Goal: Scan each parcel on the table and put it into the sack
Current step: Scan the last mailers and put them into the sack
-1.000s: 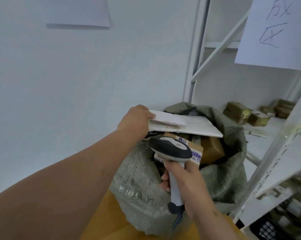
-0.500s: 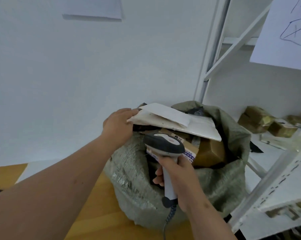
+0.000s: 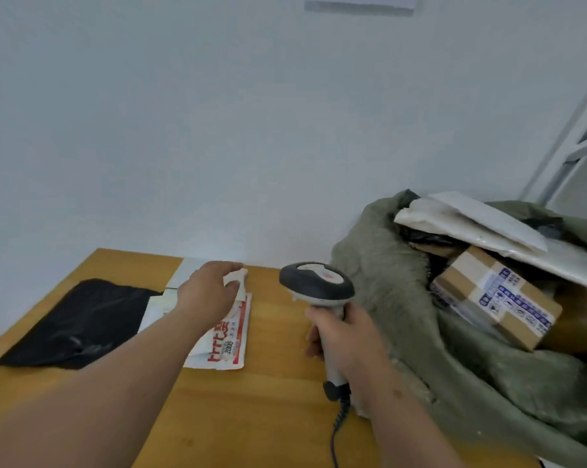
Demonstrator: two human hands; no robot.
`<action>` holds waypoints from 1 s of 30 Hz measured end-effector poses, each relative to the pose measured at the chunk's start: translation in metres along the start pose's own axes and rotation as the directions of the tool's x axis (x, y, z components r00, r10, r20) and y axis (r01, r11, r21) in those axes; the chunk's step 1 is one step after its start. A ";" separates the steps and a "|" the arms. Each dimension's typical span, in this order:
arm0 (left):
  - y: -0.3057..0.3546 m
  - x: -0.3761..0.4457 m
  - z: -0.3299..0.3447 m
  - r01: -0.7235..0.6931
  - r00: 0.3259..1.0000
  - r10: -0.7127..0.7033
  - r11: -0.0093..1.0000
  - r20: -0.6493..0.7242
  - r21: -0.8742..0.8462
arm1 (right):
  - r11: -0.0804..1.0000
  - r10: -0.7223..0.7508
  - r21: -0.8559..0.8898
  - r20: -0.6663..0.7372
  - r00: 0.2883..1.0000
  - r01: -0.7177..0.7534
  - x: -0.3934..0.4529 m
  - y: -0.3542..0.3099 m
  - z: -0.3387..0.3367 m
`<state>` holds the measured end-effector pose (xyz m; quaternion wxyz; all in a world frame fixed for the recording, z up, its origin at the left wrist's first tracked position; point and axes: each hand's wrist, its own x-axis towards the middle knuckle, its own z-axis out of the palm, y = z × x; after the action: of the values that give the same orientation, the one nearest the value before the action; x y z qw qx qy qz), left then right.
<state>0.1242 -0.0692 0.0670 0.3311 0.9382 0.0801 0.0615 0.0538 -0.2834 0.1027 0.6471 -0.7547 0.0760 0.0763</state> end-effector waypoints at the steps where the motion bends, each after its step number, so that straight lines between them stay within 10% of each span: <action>1: -0.020 0.000 -0.008 0.038 0.999 -0.038 0.999 0.016 0.010 | 1.000 0.010 -0.009 0.008 1.000 -0.010 0.003 0.001 0.017; 14: -0.217 0.012 -0.056 0.335 0.907 -0.370 0.923 0.201 0.187 | 0.981 0.171 -0.102 0.076 0.982 -0.163 0.043 0.033 0.192; 30: -0.253 0.084 0.032 0.088 0.862 -0.290 0.893 0.415 0.442 | 0.932 0.341 -0.168 0.095 0.935 -0.322 0.166 0.071 0.225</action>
<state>0.1837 0.1212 -0.1119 0.1415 0.9599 0.1022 -0.2195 0.1972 -0.0743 -0.0352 0.5698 -0.7713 0.1567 0.2362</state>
